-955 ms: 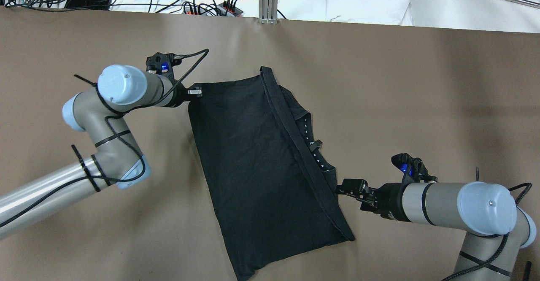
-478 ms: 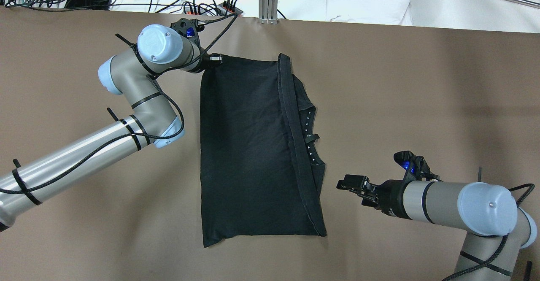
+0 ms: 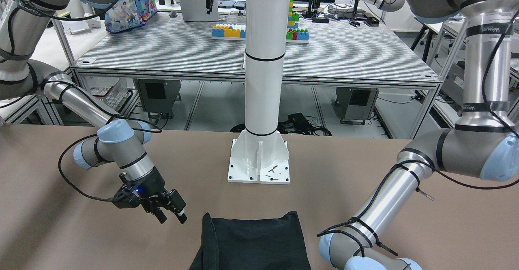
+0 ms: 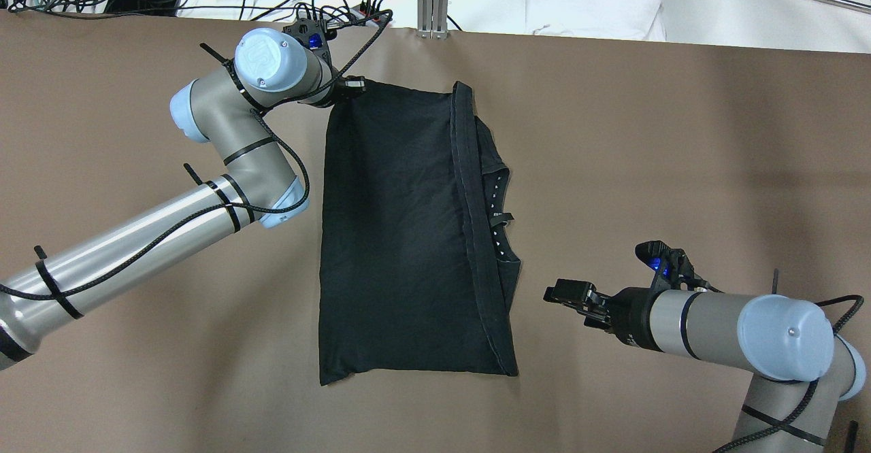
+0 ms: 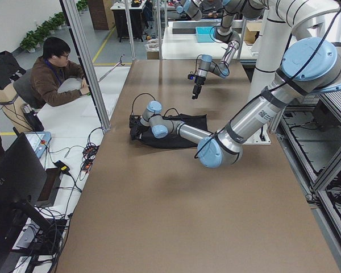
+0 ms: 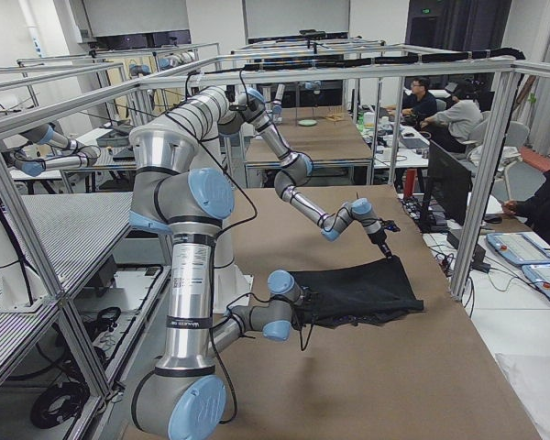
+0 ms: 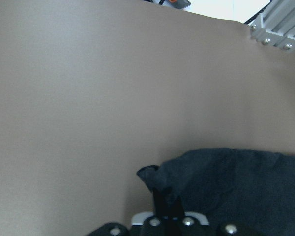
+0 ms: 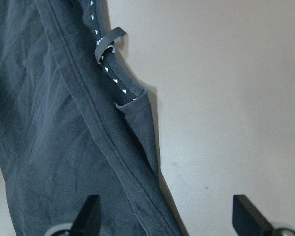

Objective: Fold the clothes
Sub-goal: 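Pull the corner away from the robot with the left gripper while the right releases, then move the right gripper onto the shirt's long folded edge near the collar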

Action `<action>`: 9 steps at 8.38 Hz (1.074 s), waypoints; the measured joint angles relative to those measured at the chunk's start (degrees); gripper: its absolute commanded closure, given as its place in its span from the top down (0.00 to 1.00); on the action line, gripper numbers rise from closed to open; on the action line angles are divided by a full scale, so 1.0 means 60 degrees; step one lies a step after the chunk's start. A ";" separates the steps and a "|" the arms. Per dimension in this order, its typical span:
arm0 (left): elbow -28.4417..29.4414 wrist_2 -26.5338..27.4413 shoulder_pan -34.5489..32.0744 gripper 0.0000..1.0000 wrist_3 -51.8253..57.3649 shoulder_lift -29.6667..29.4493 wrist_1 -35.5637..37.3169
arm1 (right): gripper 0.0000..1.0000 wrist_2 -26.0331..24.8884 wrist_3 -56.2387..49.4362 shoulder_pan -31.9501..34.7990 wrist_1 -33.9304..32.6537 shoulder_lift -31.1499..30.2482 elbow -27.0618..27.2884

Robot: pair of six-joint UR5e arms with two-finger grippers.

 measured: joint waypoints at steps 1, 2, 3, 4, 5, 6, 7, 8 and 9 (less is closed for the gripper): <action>0.0077 0.0024 0.0003 0.00 -0.0010 -0.0071 0.0004 | 0.94 -0.0011 -0.0032 0.0000 0.0000 0.0001 0.0002; 0.0243 0.0055 0.0010 0.00 -0.0020 -0.0220 0.0005 | 0.94 -0.0015 -0.0046 0.0004 0.0000 0.0002 0.0005; 0.0485 0.0152 0.0026 0.00 -0.0033 -0.0435 0.0000 | 0.94 -0.0015 -0.0059 0.0009 0.0001 0.0002 0.0009; 0.0688 0.0234 0.0033 0.74 -0.0034 -0.0622 -0.0006 | 0.94 0.0007 -0.0143 0.0012 0.0006 -0.0012 0.0017; 0.0803 0.0281 0.0036 1.00 -0.0015 -0.0723 -0.0015 | 0.94 0.0012 -0.0360 0.0008 0.0011 -0.0012 0.0029; 0.0847 0.0347 0.0039 1.00 0.0009 -0.0763 -0.0026 | 0.94 0.0012 -0.0517 0.0004 0.0013 -0.0010 0.0041; 0.0856 0.0496 0.0033 1.00 0.0018 -0.0762 -0.0038 | 0.94 0.0019 -0.0636 0.0002 0.0006 0.0018 0.0048; 0.0858 0.0617 -0.0005 1.00 0.0016 -0.0748 -0.0035 | 0.94 0.0072 -0.0762 0.0015 -0.0024 0.0099 0.0056; 0.0814 0.0684 -0.0076 1.00 -0.0022 -0.0733 -0.0031 | 0.94 0.0123 -0.0978 0.0049 -0.0214 0.0224 0.0053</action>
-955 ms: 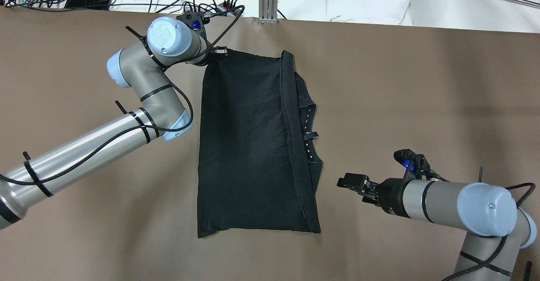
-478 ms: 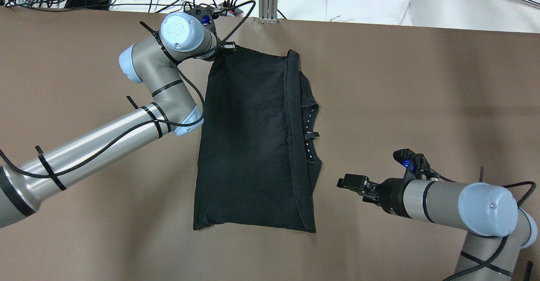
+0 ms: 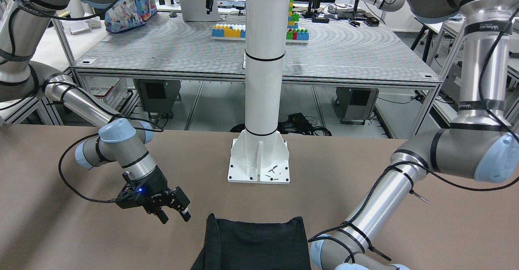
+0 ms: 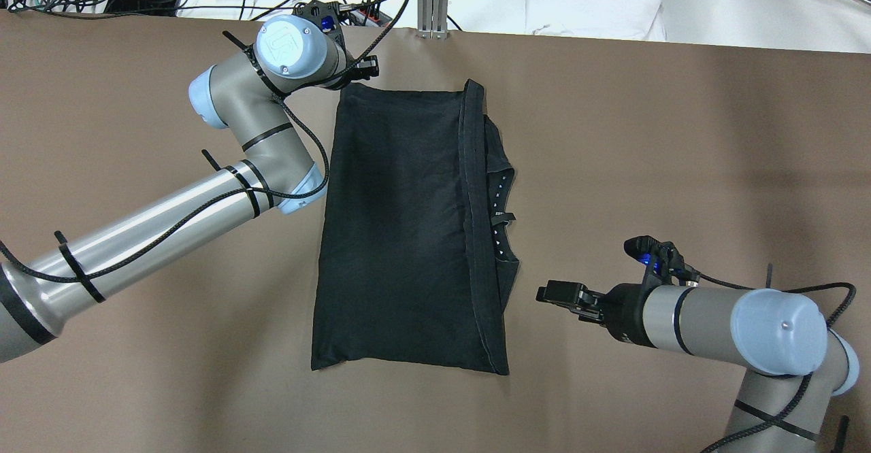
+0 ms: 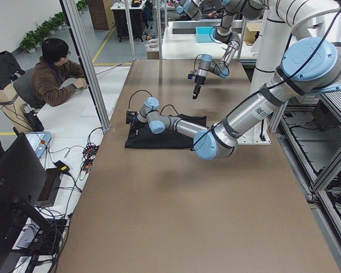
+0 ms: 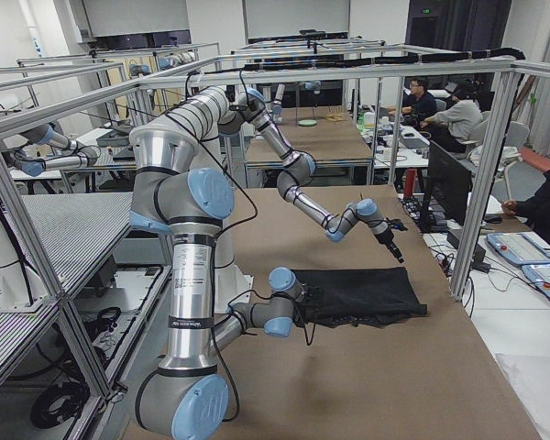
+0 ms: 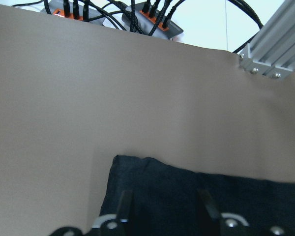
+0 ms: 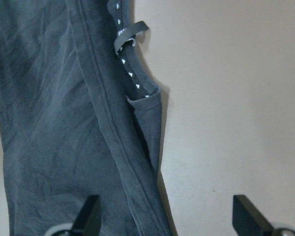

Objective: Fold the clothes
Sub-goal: 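Move the right gripper onto the shirt's long folded edge near the collar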

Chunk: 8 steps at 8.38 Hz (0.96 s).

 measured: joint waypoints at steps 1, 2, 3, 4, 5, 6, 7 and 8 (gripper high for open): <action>-0.0126 0.0015 -0.0149 1.00 -0.0039 0.0055 0.0029 | 0.94 0.0007 -0.0610 0.0028 -0.0564 0.0445 -0.0017; -0.0315 -0.0024 -0.0330 1.00 -0.0035 0.0251 0.0062 | 0.94 -0.0013 -0.1353 0.0086 -0.1694 0.1133 -0.0025; -0.0444 -0.0062 -0.0464 1.00 -0.0025 0.0395 0.0131 | 0.94 -0.0049 -0.2104 0.0186 -0.2980 0.1906 -0.0038; -0.0583 -0.0117 -0.0530 1.00 -0.0020 0.0485 0.0334 | 0.94 -0.0085 -0.2648 0.0302 -0.4049 0.2515 -0.0065; -0.0836 -0.0201 -0.0548 1.00 -0.0029 0.0552 0.0629 | 0.94 -0.0098 -0.3032 0.0487 -0.4952 0.2995 -0.0086; -0.1066 -0.0329 -0.0515 1.00 -0.0076 0.0615 0.0825 | 0.94 -0.0110 -0.3358 0.0664 -0.5646 0.3270 -0.0087; -0.1274 -0.0473 -0.0491 1.00 -0.0098 0.0646 0.0922 | 0.94 -0.0110 -0.3756 0.0878 -0.6046 0.3396 -0.0095; -0.1404 -0.0680 -0.0492 1.00 -0.0093 0.0659 0.0956 | 0.94 -0.0116 -0.4330 0.1106 -0.6317 0.3473 -0.0166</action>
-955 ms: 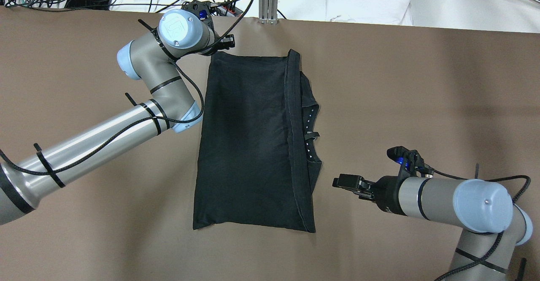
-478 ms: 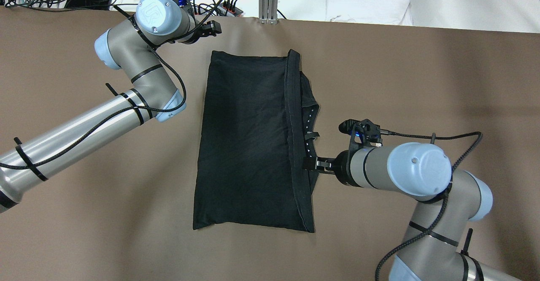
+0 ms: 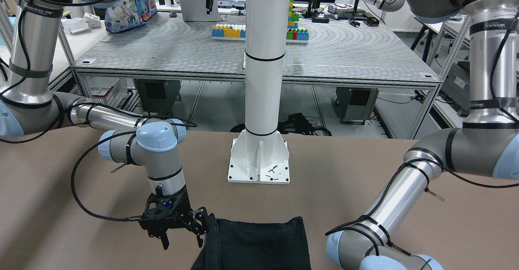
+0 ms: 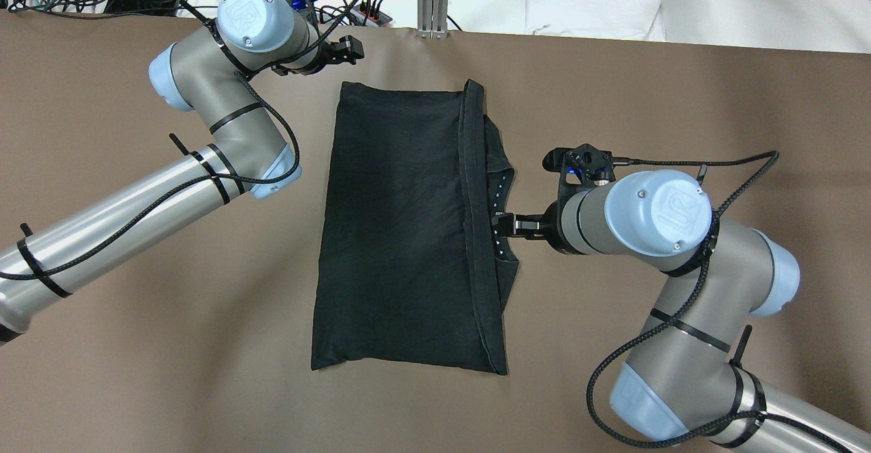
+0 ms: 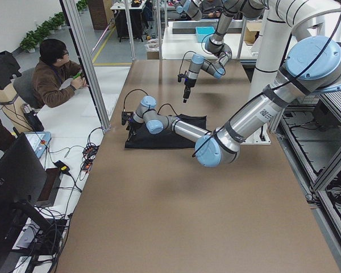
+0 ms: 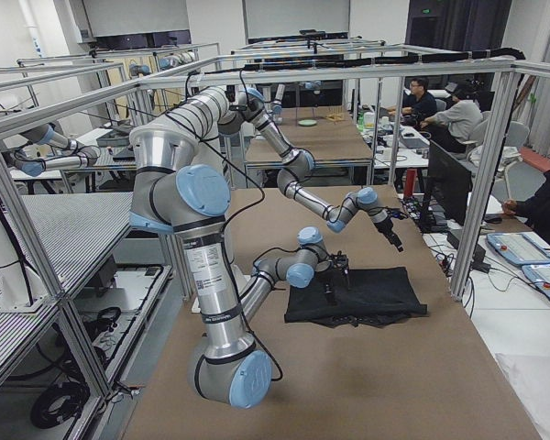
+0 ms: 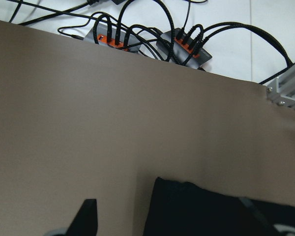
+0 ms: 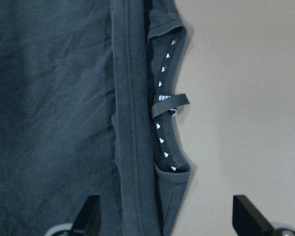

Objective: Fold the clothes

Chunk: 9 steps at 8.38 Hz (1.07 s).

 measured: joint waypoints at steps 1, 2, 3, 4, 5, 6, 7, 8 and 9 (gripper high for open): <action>-0.0112 -0.0156 0.0000 1.00 0.0035 0.0065 0.0000 | 0.94 -0.0005 -0.0647 0.0240 -0.0163 0.0216 -0.0301; -0.0327 -0.0238 0.0002 1.00 0.0061 0.0207 0.0001 | 0.94 -0.0009 -0.1103 0.0427 -0.0235 0.0626 -0.0877; -0.0562 -0.0268 0.0007 1.00 0.0078 0.0374 0.0002 | 0.94 -0.0010 -0.1289 0.0501 -0.0232 0.1188 -0.1656; -0.0708 -0.0278 0.0008 1.00 0.0086 0.0494 0.0003 | 0.94 -0.0011 -0.1357 0.0507 -0.0217 0.1795 -0.2460; -0.0784 -0.0289 0.0008 1.00 0.0090 0.0555 0.0003 | 0.94 -0.0017 -0.1382 0.0488 -0.0180 0.2251 -0.3135; -0.0812 -0.0300 0.0009 1.00 0.0092 0.0595 0.0004 | 0.94 -0.0029 -0.1390 0.0424 -0.0147 0.2517 -0.3584; -0.0824 -0.0308 0.0009 1.00 0.0093 0.0611 0.0010 | 0.94 -0.0094 -0.1382 0.0300 -0.0131 0.2631 -0.3788; -0.0825 -0.0317 0.0009 1.00 0.0093 0.0611 0.0014 | 0.94 -0.0249 -0.1368 0.0147 -0.0125 0.2679 -0.3887; -0.0832 -0.0329 0.0010 1.00 0.0093 0.0616 0.0016 | 0.94 -0.0385 -0.1353 0.0036 -0.0121 0.2699 -0.3972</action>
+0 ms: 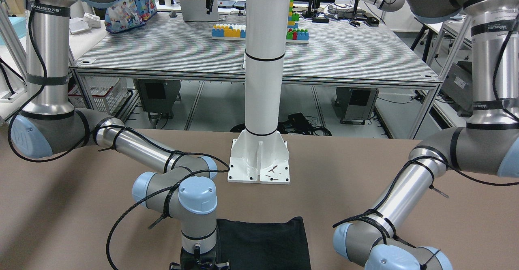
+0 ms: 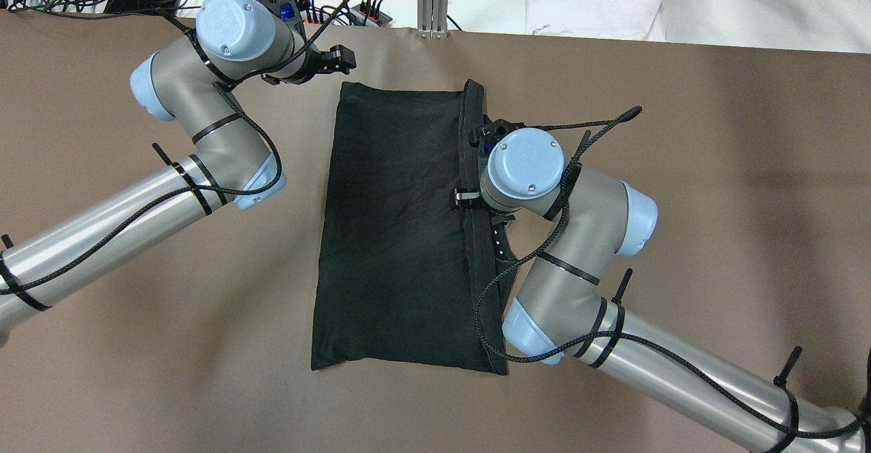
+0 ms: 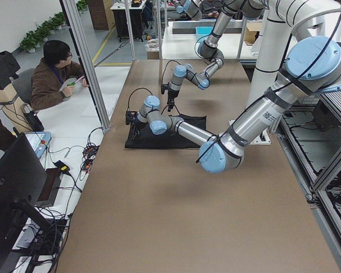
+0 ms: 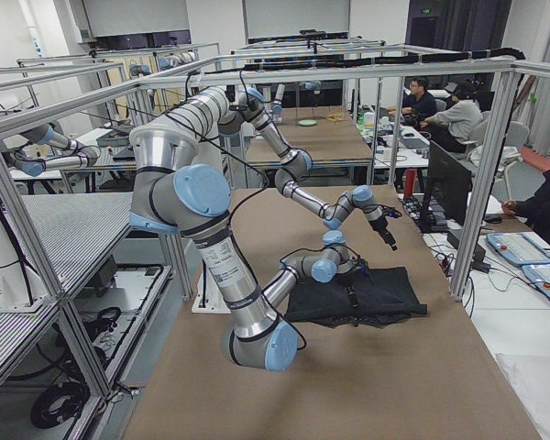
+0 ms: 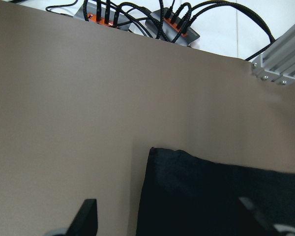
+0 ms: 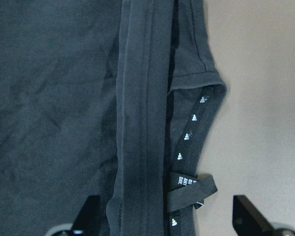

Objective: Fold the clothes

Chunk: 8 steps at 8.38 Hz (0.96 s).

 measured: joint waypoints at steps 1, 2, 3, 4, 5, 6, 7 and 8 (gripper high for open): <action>-0.0002 -0.0007 0.0007 1.00 0.0000 0.0004 0.0000 | 0.94 -0.0075 0.0008 -0.0062 0.0012 0.0010 -0.0137; -0.0006 -0.0010 0.0009 1.00 0.0000 0.0014 -0.0005 | 0.94 -0.0132 0.0015 -0.0096 0.0068 0.0053 -0.0342; -0.0013 -0.0006 0.0012 1.00 0.0000 0.0031 -0.0009 | 0.94 -0.0201 0.0038 -0.0124 0.0216 0.0196 -0.0669; -0.0015 -0.0002 0.0012 1.00 0.0000 0.0041 -0.0011 | 0.94 -0.0361 0.0109 -0.0204 0.0374 0.0427 -0.1095; -0.0014 0.0000 0.0010 1.00 0.0000 0.0051 -0.0012 | 0.94 -0.0555 0.0168 -0.0277 0.0506 0.0753 -0.1589; -0.0015 -0.0005 0.0010 1.00 0.0001 0.0093 -0.0012 | 0.94 -0.0677 0.0190 -0.0314 0.0574 0.1015 -0.1980; -0.0013 -0.0009 0.0012 1.00 0.0000 0.0117 -0.0013 | 0.94 -0.0738 0.0179 -0.0314 0.0599 0.1142 -0.2187; -0.0009 -0.0011 0.0021 1.00 0.0000 0.0128 -0.0012 | 0.94 -0.0765 0.0149 -0.0300 0.0603 0.1193 -0.2278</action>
